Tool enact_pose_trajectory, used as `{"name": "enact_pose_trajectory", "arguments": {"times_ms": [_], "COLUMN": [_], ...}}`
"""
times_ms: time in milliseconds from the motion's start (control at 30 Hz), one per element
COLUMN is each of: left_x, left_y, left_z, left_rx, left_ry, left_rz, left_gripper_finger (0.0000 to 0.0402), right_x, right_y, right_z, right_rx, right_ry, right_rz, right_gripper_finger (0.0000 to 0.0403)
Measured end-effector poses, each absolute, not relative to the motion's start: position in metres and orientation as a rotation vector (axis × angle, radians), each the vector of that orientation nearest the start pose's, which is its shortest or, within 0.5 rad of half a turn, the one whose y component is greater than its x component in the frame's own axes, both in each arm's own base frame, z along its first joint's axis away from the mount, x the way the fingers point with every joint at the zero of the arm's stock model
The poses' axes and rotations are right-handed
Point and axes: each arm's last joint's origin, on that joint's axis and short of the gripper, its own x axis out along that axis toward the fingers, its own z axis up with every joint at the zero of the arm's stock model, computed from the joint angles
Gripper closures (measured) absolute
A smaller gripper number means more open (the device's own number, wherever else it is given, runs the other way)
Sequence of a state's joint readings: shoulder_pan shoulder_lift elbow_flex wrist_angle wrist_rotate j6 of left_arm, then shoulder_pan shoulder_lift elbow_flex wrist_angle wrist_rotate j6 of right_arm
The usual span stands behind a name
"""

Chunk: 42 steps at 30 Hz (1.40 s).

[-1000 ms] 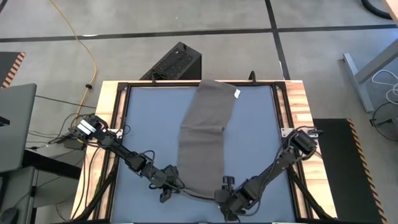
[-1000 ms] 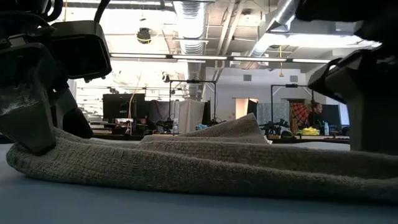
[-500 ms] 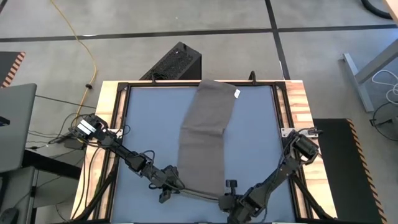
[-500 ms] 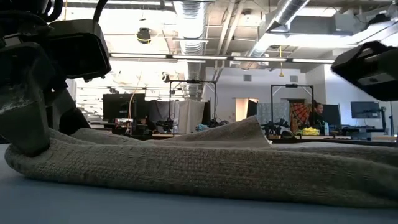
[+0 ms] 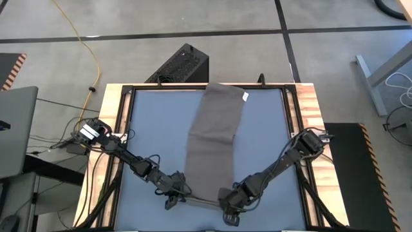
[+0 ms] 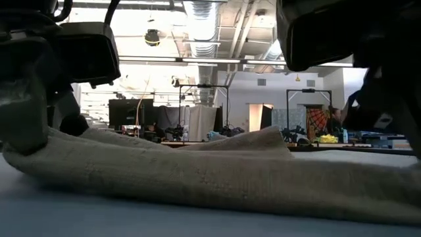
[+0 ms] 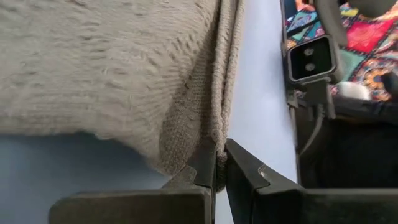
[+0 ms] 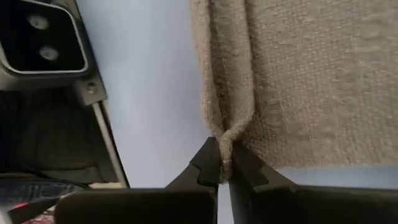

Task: Roll towel
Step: Roll the gray towel

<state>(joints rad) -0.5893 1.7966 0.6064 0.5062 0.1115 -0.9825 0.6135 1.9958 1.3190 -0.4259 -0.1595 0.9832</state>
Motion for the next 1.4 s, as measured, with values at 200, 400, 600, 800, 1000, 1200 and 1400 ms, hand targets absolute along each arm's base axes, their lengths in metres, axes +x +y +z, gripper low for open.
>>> {"name": "enact_pose_trajectory", "arguments": {"times_ms": [200,400,600,800,1000,1200,1400], "left_x": [0.244,0.246,0.246,0.248,0.248,0.242,0.224], "left_y": [-0.184,-0.189,-0.187,-0.184,-0.178,-0.183,-0.201], "left_z": [0.099,0.102,0.100,0.102,0.109,0.127,0.132], "left_rx": [-0.838,-0.882,-0.863,-0.830,-0.796,-0.514,0.016], "left_ry": [0.982,0.990,1.001,1.013,1.021,0.871,0.646], "left_rz": [-0.326,-0.312,-0.267,-0.324,-0.388,-0.541,-0.528], "left_gripper_finger": [0.0397,0.0397,0.0385,0.0347,0.0332,0.0332,0.0331], "right_x": [0.326,0.325,0.325,0.322,0.323,0.326,0.327], "right_y": [0.232,0.234,0.233,0.231,0.228,0.226,0.225], "right_z": [0.159,0.158,0.157,0.149,0.148,0.148,0.148], "right_rx": [0.635,0.659,0.663,0.657,0.688,0.707,0.712], "right_ry": [1.291,1.274,1.280,1.292,1.291,1.281,1.280], "right_rz": [0.067,0.012,-0.009,-0.019,-0.031,-0.036,-0.041], "right_gripper_finger": [0.0373,0.0373,0.0373,0.0373,0.0373,0.0373,0.0372]}}
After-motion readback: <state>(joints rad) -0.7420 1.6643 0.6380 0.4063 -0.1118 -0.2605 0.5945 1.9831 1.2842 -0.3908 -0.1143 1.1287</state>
